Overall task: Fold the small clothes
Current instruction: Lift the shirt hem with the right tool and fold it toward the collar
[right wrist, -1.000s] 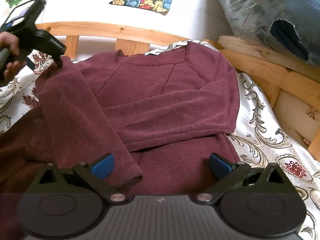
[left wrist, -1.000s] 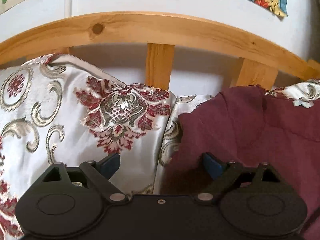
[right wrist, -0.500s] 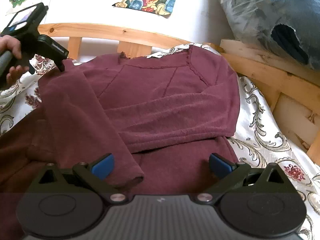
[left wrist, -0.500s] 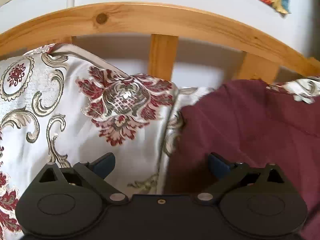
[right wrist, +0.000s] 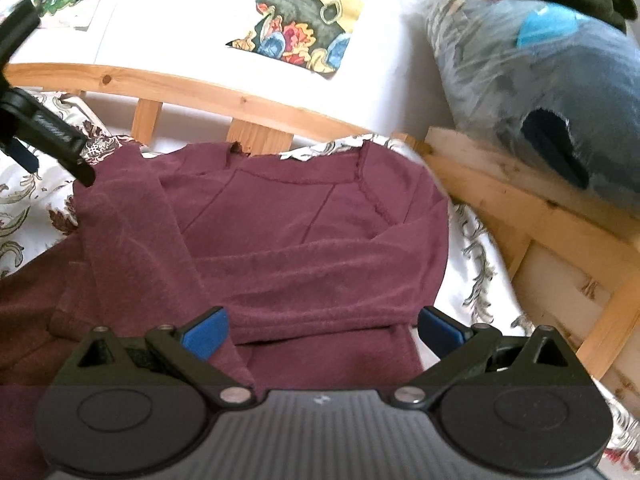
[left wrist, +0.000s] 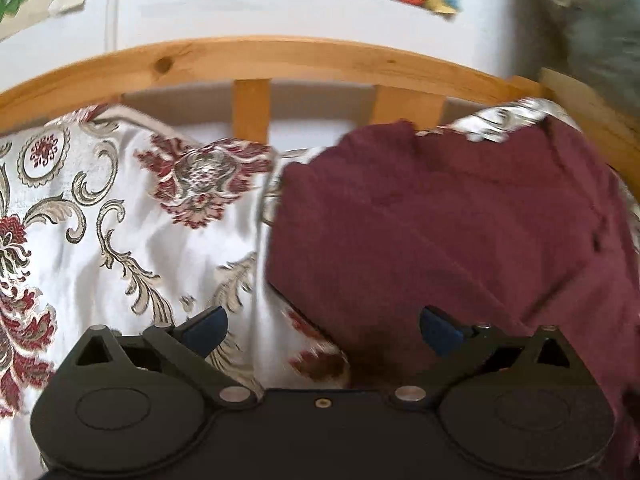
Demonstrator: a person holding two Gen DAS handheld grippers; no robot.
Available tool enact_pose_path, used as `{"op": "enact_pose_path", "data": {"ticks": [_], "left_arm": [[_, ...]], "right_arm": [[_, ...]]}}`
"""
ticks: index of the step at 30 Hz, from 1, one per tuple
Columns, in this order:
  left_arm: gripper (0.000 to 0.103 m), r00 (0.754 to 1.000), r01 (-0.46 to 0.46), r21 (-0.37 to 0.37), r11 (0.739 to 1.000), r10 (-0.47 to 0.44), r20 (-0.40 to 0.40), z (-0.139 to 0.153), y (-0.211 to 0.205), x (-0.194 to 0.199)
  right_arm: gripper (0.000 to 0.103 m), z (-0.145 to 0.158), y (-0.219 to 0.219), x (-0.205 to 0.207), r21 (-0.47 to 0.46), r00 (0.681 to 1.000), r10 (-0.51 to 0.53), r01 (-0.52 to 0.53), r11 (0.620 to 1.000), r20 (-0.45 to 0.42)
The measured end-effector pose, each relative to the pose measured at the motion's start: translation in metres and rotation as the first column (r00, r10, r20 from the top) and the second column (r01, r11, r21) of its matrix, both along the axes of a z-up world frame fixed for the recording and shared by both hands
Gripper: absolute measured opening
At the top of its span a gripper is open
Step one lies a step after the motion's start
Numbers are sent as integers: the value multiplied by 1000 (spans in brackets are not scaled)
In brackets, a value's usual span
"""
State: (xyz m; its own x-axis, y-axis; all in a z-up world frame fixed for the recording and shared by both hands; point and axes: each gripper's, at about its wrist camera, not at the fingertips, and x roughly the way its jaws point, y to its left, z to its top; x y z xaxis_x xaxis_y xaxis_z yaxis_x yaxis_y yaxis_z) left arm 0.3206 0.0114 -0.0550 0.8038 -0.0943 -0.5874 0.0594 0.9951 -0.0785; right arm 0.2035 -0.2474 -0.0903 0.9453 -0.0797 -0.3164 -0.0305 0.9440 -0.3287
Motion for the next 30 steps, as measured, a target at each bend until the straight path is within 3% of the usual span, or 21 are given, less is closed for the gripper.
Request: {"op": "enact_pose_path", "data": {"ticks": [6, 11, 14, 18, 21, 26, 28, 30], "left_arm": [[102, 998, 57, 14, 998, -58, 29, -5, -13, -51], [102, 986, 160, 75, 984, -163, 38, -8, -15, -94], [102, 969, 238, 139, 961, -245, 37, -13, -15, -121], [102, 936, 341, 224, 913, -352, 11, -21, -14, -150], [102, 902, 418, 273, 867, -432, -9, -26, -17, -165], [102, 849, 514, 327, 794, -526, -56, -40, -32, -178], [102, 842, 524, 361, 772, -534, -80, -49, -42, -179], [102, 835, 534, 396, 747, -540, -107, -58, -51, -178]], "right_arm": [[103, 18, -11, -4, -20, 992, 123, -122, 992, 22], [103, 34, -23, -11, -11, 974, 218, -219, 976, -60], [103, 38, -23, -27, -73, 946, 297, -308, 949, -127], [103, 31, -18, -63, -221, 921, 336, -376, 900, -200], [103, 24, -15, -84, -274, 888, 343, -428, 861, -307], [103, 0, -10, -112, -433, 844, 284, -489, 757, -456], [103, -14, -8, -118, -483, 843, 232, -480, 733, -486], [103, -26, -8, -117, -513, 853, 180, -449, 732, -490]]}}
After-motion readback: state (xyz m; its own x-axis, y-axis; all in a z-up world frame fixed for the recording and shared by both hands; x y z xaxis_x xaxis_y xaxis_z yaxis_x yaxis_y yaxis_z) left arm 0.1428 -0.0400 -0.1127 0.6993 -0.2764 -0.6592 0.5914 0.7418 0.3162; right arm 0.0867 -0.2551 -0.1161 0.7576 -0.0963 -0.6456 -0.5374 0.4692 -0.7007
